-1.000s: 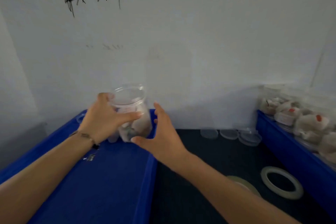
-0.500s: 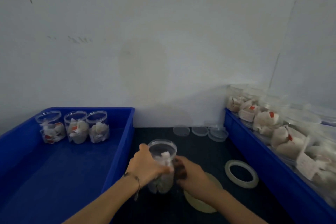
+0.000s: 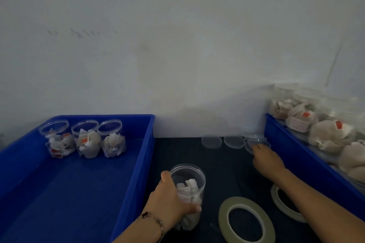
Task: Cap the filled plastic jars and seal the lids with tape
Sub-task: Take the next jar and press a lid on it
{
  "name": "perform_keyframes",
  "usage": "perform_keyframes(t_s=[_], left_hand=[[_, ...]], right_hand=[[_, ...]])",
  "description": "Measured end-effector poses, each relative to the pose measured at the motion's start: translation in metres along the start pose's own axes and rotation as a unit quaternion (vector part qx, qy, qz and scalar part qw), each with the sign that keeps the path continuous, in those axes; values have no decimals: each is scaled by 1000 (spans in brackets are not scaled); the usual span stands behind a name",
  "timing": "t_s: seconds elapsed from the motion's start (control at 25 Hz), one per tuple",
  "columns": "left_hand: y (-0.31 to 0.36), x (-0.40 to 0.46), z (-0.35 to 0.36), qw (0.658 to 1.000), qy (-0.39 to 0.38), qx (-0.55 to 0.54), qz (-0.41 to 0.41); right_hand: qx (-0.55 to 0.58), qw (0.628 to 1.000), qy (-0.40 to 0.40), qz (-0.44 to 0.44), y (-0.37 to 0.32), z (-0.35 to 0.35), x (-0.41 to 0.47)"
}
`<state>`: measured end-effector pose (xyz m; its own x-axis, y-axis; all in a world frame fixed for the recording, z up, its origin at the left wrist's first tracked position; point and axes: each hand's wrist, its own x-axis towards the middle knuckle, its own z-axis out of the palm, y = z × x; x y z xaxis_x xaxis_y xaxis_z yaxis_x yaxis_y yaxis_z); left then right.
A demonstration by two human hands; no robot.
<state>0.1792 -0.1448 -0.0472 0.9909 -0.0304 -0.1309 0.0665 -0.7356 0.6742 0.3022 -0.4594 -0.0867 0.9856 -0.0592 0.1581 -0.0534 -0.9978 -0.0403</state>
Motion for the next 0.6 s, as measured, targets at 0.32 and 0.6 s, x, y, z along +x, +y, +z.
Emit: perform_keyframes(t_s=[0.32, 0.6], left_hand=[[1, 0, -1, 1000, -20, -8, -11], [1, 1, -6, 998, -51, -11, -31]], right_hand=[[-141, 988, 54, -21, 11, 20, 24], [-141, 988, 58, -23, 14, 21, 28]])
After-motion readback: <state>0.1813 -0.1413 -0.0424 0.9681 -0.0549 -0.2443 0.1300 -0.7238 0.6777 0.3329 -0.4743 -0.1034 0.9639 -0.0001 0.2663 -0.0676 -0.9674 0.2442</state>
